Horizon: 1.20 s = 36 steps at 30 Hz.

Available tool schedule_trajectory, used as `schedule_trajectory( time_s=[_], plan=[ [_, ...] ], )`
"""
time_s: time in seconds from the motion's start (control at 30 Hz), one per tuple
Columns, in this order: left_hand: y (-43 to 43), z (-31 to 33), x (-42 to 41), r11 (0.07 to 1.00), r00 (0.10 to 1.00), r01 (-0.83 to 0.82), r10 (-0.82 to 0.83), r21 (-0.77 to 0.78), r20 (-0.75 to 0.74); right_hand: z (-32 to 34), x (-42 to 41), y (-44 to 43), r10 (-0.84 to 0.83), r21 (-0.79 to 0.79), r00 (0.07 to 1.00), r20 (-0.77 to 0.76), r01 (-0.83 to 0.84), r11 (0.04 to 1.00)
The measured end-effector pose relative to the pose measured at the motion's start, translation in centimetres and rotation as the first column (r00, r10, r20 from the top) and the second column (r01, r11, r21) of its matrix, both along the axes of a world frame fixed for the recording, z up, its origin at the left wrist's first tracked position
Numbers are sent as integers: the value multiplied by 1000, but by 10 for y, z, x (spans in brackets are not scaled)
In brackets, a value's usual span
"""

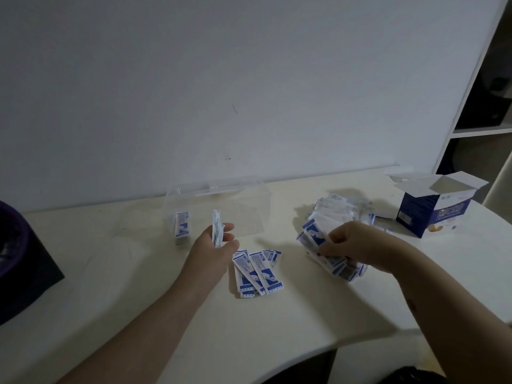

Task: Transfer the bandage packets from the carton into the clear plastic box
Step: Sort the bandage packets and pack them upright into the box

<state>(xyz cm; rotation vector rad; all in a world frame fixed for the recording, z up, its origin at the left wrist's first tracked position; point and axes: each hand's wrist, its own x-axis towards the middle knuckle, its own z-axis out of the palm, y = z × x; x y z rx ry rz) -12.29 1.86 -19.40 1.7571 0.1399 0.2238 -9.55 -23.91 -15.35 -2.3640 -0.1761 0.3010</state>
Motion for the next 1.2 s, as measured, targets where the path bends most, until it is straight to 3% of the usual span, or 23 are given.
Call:
schedule_trajectory(
  time_s=[0.1,0.2,0.3,0.43,0.57,0.63,0.77,0.97,1.2],
  plan=[
    [-3,4,-3,1000,1000,13,-13,-25,6,0,-9,15,17,363,992,-125,30,931],
    [-7,10,-9,993,994,112,-112,-31,15,-6,-16,46,77,432,992,-101,-26,901],
    [-11,9,-12,987,987,161,-161,-4,7,-11,-26,80,83,364,996,-29,-67,929],
    [-7,9,-11,965,995,85,-94,248,28,-14,-42,106,106,98,970,219,-130,987],
    [1,5,-9,896,994,107,-107,432,-24,-9,-30,75,69,-171,906,419,4,985],
    [0,4,-9,876,997,49,-69,480,23,-5,-17,46,42,-272,901,431,85,958],
    [-3,7,-11,881,989,-43,-29,472,145,-5,-1,1,0,-439,959,282,129,889],
    [-9,8,-15,906,987,-25,-46,423,156,-5,6,-11,38,-411,989,145,26,911],
    [-12,12,-18,900,985,-40,-38,434,169,-10,14,-23,-103,-214,985,141,131,968]
  ],
)
